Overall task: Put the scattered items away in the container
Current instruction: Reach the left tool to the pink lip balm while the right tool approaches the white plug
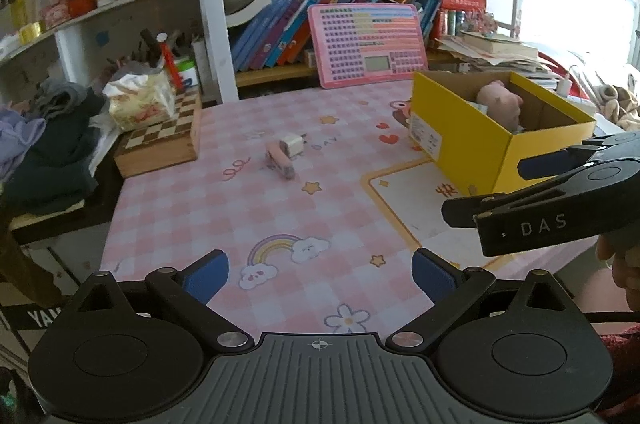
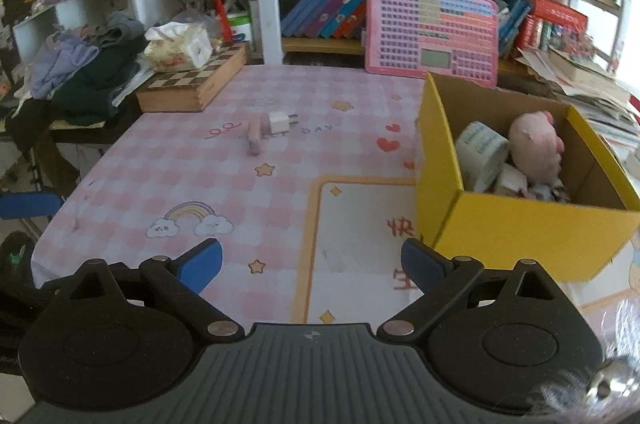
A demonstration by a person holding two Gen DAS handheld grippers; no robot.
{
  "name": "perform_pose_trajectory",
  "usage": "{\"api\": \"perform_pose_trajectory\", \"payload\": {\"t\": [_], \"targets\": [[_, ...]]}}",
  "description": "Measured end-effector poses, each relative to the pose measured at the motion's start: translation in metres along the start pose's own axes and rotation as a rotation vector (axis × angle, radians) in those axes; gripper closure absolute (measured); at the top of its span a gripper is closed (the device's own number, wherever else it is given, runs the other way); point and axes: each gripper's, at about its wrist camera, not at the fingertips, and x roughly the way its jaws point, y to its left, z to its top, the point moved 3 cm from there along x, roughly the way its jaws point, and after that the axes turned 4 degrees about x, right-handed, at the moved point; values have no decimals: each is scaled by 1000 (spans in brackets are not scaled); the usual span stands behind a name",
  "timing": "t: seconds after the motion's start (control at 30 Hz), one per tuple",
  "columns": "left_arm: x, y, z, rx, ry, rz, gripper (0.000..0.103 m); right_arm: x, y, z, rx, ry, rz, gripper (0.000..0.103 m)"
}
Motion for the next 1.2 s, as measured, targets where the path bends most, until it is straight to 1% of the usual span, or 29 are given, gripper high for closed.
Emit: {"api": "perform_pose_trajectory", "payload": {"t": [0.13, 0.3, 0.63, 0.9, 1.1, 1.2], "targets": [[8, 6, 4, -9, 5, 15, 3, 13, 3, 11, -22, 4, 14, 6], [23, 18, 10, -48, 14, 27, 3, 29, 6, 27, -57, 4, 29, 6], [58, 30, 27, -72, 30, 38, 3, 68, 1, 57, -87, 20, 47, 6], [99, 40, 47, -77, 37, 61, 3, 104, -12, 93, -47, 20, 56, 6], [136, 46, 59, -84, 40, 60, 3, 141, -12, 115, -25, 54, 90, 6], [154, 50, 63, -79, 51, 71, 4, 161, -8, 123, -30, 67, 102, 6]]}}
